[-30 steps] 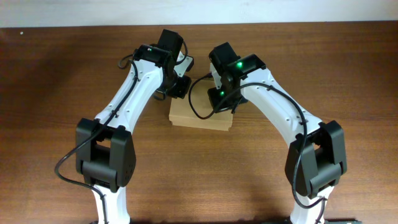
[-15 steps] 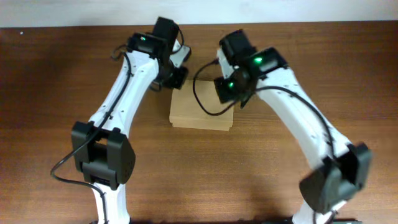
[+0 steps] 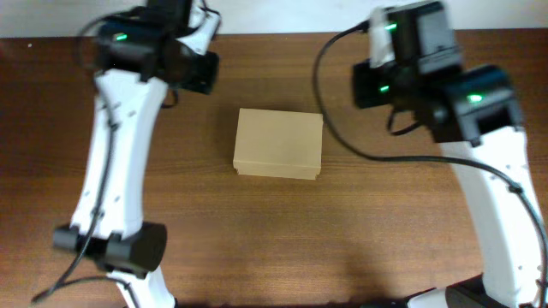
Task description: Pack container
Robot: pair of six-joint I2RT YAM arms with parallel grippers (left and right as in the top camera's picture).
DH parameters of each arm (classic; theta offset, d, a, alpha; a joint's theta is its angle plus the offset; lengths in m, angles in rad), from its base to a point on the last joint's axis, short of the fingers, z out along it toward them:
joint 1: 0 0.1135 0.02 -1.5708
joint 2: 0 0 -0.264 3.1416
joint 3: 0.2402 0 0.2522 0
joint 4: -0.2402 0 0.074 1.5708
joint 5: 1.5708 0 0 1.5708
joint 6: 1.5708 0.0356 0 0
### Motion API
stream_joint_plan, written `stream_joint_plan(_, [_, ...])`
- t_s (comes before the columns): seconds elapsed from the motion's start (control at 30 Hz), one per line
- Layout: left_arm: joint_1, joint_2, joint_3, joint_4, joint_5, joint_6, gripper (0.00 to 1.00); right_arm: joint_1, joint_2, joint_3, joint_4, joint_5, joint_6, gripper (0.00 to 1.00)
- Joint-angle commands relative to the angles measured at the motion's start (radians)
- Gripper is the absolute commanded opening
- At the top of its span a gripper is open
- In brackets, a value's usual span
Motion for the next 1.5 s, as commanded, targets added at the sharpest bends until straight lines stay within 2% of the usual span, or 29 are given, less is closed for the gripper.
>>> stream_joint_plan(0.0, [0.051,-0.097,0.054,-0.024,-0.033,0.012,0.03,-0.092,-0.071,0.065,-0.004,0.031,0.008,0.04])
stream_joint_plan(0.13, [0.112,-0.194,0.060,-0.034,-0.033,0.012,0.08,-0.160,-0.122,0.100,-0.003,0.003,0.008,0.04])
stream_joint_plan(0.2, [0.134,-0.237,0.060,-0.033,-0.032,0.012,0.16,-0.173,-0.148,0.106,0.001,0.003,0.008,0.04])
stream_joint_plan(0.23, [0.141,-0.256,0.060,-0.033,-0.032,0.012,0.23,-0.176,-0.158,0.106,0.001,0.004,0.008,0.09])
stream_joint_plan(0.27, [0.146,-0.270,0.060,-0.033,-0.032,0.012,0.33,-0.176,-0.167,0.106,0.000,0.003,0.008,0.18])
stream_joint_plan(0.3, [0.146,-0.284,0.060,-0.034,-0.032,0.012,0.41,-0.175,-0.173,0.105,0.000,0.003,0.008,0.34])
stream_joint_plan(0.33, [0.146,-0.294,0.060,-0.034,-0.033,0.012,0.75,-0.175,-0.179,0.105,-0.003,0.003,0.008,0.57])
stream_joint_plan(0.37, [0.146,-0.304,0.060,-0.034,-0.033,0.013,1.00,-0.175,-0.183,0.105,-0.008,0.003,0.008,0.99])
stream_joint_plan(0.73, [0.146,-0.317,0.059,-0.155,-0.032,0.012,0.99,-0.175,-0.185,0.105,-0.085,0.003,0.008,0.99])
stream_joint_plan(1.47, [0.146,-0.317,0.059,-0.161,-0.032,0.012,1.00,-0.175,-0.184,0.105,-0.114,0.003,0.008,0.99])
